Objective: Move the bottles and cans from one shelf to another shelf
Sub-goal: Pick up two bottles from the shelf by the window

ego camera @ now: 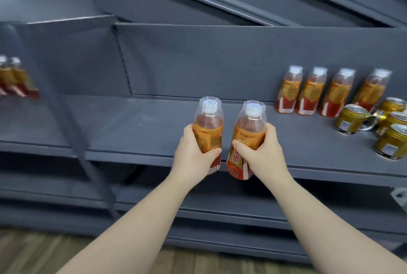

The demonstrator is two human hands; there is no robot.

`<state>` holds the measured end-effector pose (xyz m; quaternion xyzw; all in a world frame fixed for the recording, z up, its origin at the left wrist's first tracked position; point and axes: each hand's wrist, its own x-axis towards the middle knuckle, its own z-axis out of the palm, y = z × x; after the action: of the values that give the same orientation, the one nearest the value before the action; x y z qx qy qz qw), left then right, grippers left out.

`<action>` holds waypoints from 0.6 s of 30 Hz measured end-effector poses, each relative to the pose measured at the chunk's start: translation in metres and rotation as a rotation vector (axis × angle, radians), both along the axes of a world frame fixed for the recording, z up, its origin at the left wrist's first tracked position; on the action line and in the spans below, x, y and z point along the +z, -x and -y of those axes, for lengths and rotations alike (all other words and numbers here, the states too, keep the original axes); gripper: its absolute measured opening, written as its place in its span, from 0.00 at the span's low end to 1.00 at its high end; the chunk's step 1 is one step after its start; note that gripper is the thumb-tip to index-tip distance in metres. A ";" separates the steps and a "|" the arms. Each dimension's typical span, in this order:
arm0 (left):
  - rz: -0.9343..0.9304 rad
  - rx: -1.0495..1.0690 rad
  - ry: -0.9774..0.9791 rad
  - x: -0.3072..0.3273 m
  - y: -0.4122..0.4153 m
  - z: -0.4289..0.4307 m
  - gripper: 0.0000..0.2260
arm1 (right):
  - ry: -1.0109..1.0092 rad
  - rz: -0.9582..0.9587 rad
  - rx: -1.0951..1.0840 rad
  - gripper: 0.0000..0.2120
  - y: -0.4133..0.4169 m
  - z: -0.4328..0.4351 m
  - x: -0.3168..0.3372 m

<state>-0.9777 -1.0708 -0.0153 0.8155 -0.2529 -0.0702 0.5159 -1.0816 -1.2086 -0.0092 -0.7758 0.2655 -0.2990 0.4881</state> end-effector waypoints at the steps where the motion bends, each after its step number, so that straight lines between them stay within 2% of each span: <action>1: -0.002 0.026 0.004 0.000 -0.005 -0.018 0.32 | 0.002 -0.001 0.035 0.31 -0.009 -0.015 0.001; 8: -0.005 0.229 0.023 -0.002 -0.043 -0.152 0.32 | 0.004 0.004 0.267 0.29 -0.077 -0.133 0.002; 18: 0.008 0.446 0.005 -0.008 -0.101 -0.346 0.31 | -0.013 -0.019 0.459 0.30 -0.161 -0.314 -0.011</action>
<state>-0.8770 -0.7251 -0.0236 0.8502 -0.0684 0.0496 0.5196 -0.9202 -0.8951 -0.0197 -0.8154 0.0883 -0.1711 0.5459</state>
